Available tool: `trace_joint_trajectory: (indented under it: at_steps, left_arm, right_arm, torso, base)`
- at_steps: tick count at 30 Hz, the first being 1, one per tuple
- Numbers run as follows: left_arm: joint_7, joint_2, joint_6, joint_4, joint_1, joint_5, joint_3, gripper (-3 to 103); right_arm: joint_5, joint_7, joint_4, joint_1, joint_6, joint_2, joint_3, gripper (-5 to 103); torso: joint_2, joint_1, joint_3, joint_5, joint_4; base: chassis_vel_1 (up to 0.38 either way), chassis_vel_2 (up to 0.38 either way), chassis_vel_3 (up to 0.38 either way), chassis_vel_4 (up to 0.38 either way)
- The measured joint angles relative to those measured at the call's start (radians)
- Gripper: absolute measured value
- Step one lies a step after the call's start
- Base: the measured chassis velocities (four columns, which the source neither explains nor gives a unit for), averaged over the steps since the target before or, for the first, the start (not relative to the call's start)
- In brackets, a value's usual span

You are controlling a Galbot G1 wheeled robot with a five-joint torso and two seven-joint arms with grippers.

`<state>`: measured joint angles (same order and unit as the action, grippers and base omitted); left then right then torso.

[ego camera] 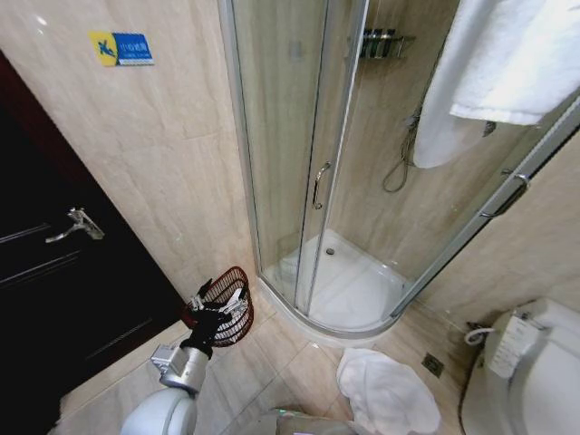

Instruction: Discard the used towel into the hamper.

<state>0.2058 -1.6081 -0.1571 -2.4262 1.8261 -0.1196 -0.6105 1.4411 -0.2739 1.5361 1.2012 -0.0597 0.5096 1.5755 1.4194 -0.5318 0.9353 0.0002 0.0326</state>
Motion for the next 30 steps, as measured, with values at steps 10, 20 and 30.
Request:
trace_joint_trajectory:
  at_steps: [10, 20, 30]
  left_arm:
    - [0.0, 0.0, 0.0, 0.0, 0.0, 0.0, 0.0, 100]
    - [0.0, 0.0, 0.0, 0.0, 0.0, 0.0, 0.0, 100]
    - [0.0, 0.0, 0.0, 0.0, 0.0, 0.0, 0.0, 100]
  right_arm:
    - [-0.014, 0.0, 0.189, -0.098, -0.027, -0.181, -0.042, 12]
    - [-0.02, -0.082, 0.421, -0.212, -0.054, -0.355, -0.122, 12]
    - [-0.065, -0.103, 0.54, -0.186, -0.062, -0.53, -0.123, 12]
  torso:
    - [0.0, 0.0, 0.0, -0.0001, 0.0002]
    - [0.0, 0.0, 0.0, -0.0003, 0.0001]
    - [0.0, 0.0, 0.0, -0.001, 0.0002]
  base:
    - [0.0, 0.0, 0.0, 0.0]
    - [0.0, 0.0, 0.0, 0.0]
    - [0.0, 0.0, 0.0, 0.0]
